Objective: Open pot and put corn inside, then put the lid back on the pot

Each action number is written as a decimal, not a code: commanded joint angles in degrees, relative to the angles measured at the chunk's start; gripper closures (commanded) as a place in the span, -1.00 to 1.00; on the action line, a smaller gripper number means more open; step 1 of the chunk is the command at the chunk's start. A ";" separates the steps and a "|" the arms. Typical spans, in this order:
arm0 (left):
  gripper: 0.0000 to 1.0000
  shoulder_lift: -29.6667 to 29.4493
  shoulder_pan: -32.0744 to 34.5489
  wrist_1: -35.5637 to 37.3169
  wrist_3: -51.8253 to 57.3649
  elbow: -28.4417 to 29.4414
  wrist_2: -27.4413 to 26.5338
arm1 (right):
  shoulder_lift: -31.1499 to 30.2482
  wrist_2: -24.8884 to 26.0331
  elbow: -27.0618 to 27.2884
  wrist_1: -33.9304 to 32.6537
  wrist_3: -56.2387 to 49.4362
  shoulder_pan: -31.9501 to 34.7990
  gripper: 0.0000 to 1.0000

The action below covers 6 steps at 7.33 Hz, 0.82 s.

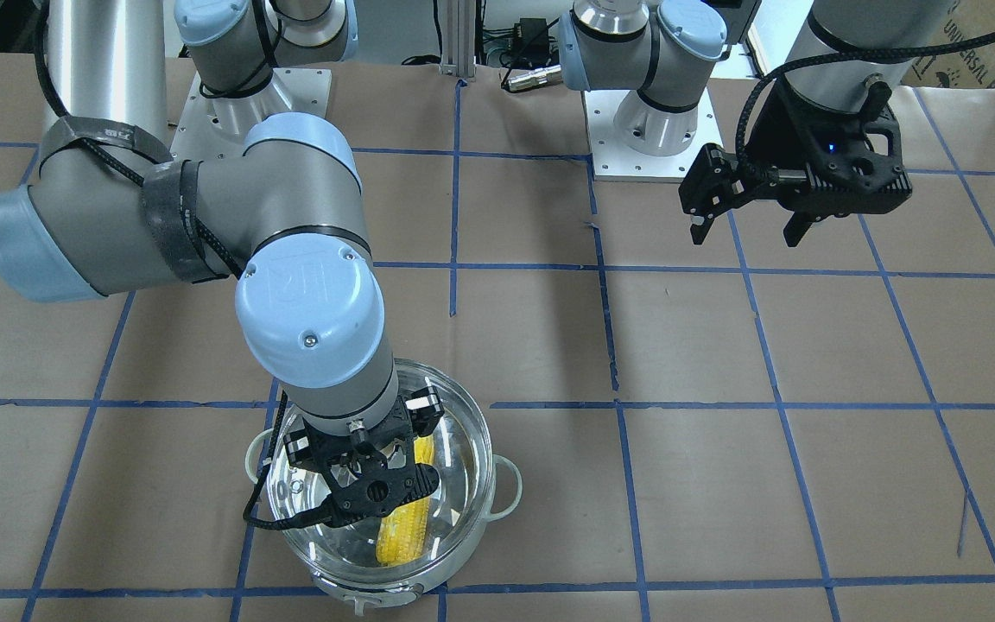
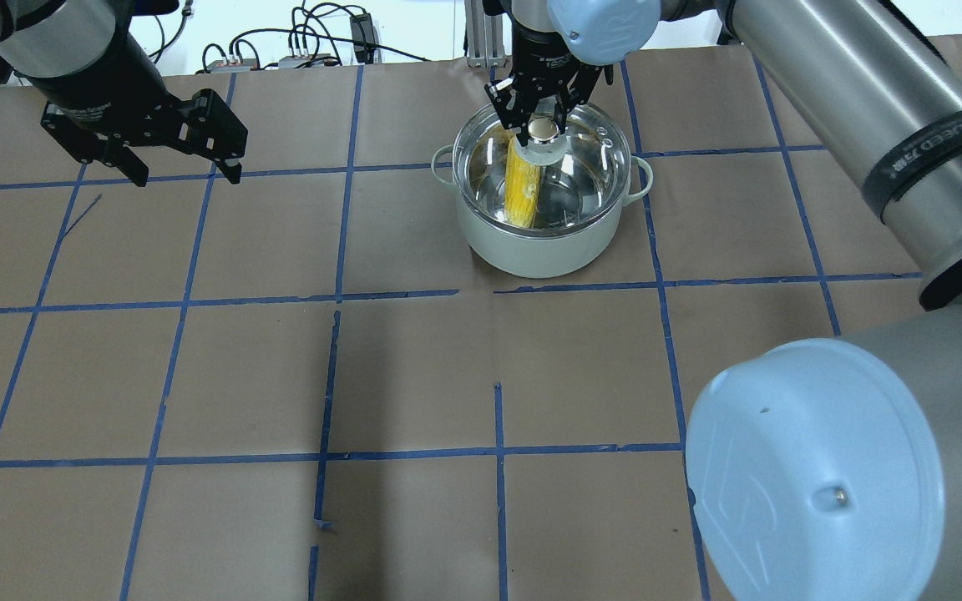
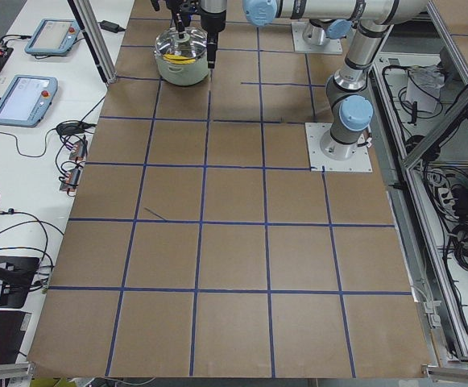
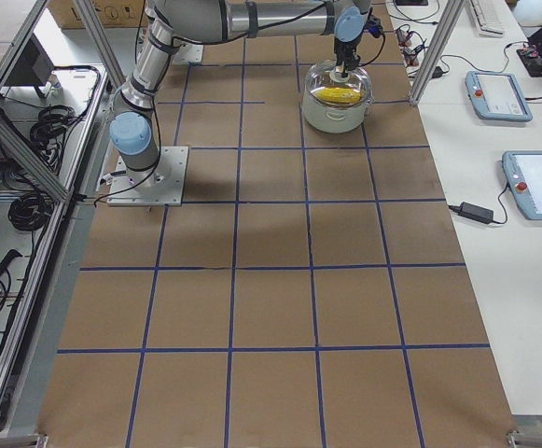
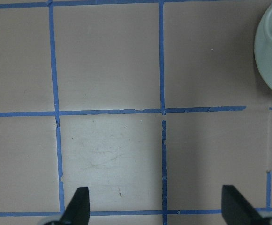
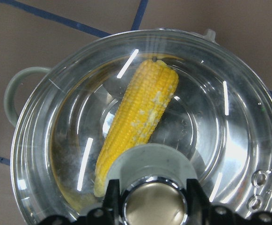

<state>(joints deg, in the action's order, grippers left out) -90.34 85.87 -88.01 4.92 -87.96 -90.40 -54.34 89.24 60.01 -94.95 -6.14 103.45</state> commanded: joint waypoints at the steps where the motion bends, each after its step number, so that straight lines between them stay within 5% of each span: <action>1: -1.00 0.16 0.00 0.38 0.01 -0.37 -0.03 | 0.46 -0.03 -0.25 -0.41 -0.01 -0.18 0.31; 6: -1.00 0.25 0.00 0.47 0.53 -0.72 0.05 | 0.81 -0.03 -0.25 -0.68 0.16 -0.09 0.31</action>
<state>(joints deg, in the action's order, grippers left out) -90.07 85.87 -87.60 5.38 -88.66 -90.36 -53.48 89.15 59.77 -95.63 -6.06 103.28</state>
